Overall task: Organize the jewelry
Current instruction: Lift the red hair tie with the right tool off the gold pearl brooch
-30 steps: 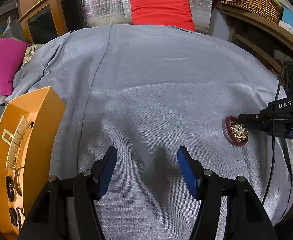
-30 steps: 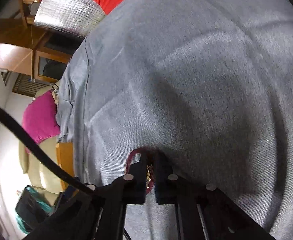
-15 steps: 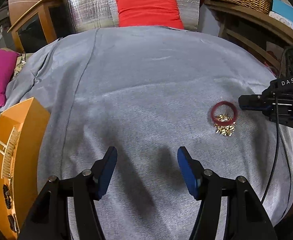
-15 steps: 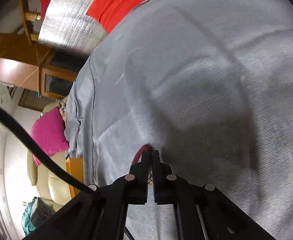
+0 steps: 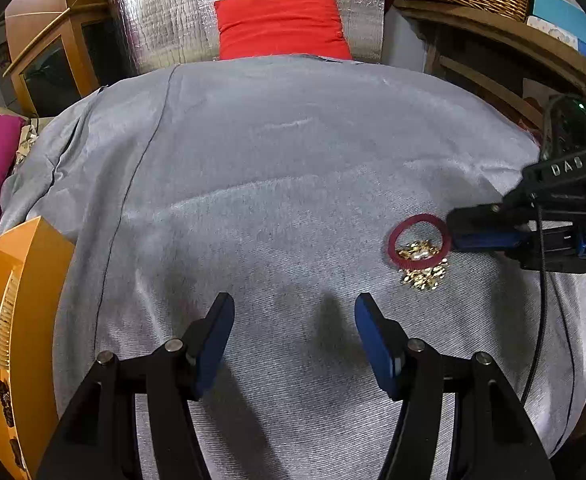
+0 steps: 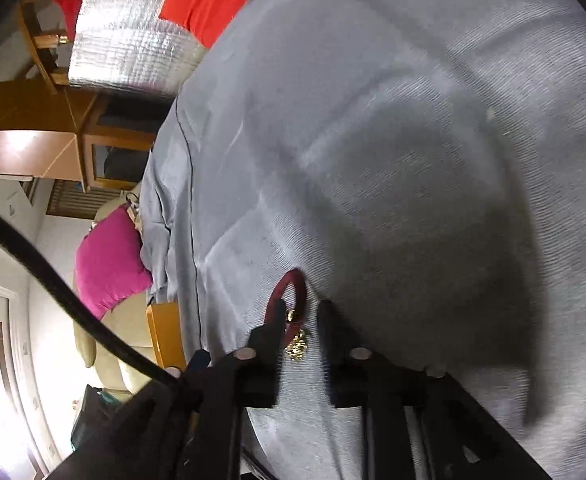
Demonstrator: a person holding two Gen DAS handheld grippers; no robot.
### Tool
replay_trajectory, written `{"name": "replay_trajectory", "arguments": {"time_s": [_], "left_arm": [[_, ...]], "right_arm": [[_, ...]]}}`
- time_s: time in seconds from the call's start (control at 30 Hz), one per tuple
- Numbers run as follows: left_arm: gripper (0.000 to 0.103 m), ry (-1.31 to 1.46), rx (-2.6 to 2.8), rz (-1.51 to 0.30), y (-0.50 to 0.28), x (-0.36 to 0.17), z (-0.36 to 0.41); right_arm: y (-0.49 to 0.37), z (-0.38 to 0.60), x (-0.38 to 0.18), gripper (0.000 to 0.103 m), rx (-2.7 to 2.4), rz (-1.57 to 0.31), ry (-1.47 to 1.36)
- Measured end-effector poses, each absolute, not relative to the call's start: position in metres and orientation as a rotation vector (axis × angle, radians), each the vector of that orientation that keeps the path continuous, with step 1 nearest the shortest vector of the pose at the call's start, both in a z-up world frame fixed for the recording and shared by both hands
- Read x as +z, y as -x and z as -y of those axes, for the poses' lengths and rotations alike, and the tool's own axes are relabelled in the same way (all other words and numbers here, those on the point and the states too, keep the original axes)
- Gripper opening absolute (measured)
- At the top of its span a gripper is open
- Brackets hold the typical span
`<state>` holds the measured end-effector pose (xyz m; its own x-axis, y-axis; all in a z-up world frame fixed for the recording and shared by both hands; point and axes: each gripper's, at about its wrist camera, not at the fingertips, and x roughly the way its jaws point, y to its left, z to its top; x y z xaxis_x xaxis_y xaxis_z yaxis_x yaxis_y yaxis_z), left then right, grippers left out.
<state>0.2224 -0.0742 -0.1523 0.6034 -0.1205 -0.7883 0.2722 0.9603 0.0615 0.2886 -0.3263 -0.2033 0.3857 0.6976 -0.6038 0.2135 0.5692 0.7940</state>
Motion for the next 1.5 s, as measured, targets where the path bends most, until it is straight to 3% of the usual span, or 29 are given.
{"name": "replay_trajectory", "arguments": {"time_s": [0.23, 0.3, 0.33, 0.53, 1.4, 1.5], "left_arm": [[0.063, -0.159, -0.216, -0.905, -0.225, -0.152, 0.062], [0.063, -0.16, -0.224, -0.904, -0.226, -0.151, 0.063], [0.063, -0.163, -0.231, -0.902, -0.226, -0.151, 0.064], [0.063, -0.157, -0.312, -0.888, -0.227, -0.151, 0.078], [0.063, -0.162, -0.484, -0.93, -0.251, -0.177, 0.142], [0.06, -0.166, -0.487, -0.926, -0.25, -0.178, 0.142]], "right_arm": [[-0.292, 0.316, -0.208, 0.024, 0.345, -1.156, -0.949], [-0.294, 0.313, -0.21, 0.009, 0.328, -1.145, -0.943], [-0.294, 0.313, -0.209, 0.008, 0.322, -1.141, -0.939], [-0.287, 0.333, -0.2, 0.008, 0.281, -1.053, -0.951], [-0.269, 0.393, -0.211, 0.008, 0.209, -1.053, -1.004], [-0.268, 0.393, -0.211, 0.009, 0.201, -1.061, -0.998]]}}
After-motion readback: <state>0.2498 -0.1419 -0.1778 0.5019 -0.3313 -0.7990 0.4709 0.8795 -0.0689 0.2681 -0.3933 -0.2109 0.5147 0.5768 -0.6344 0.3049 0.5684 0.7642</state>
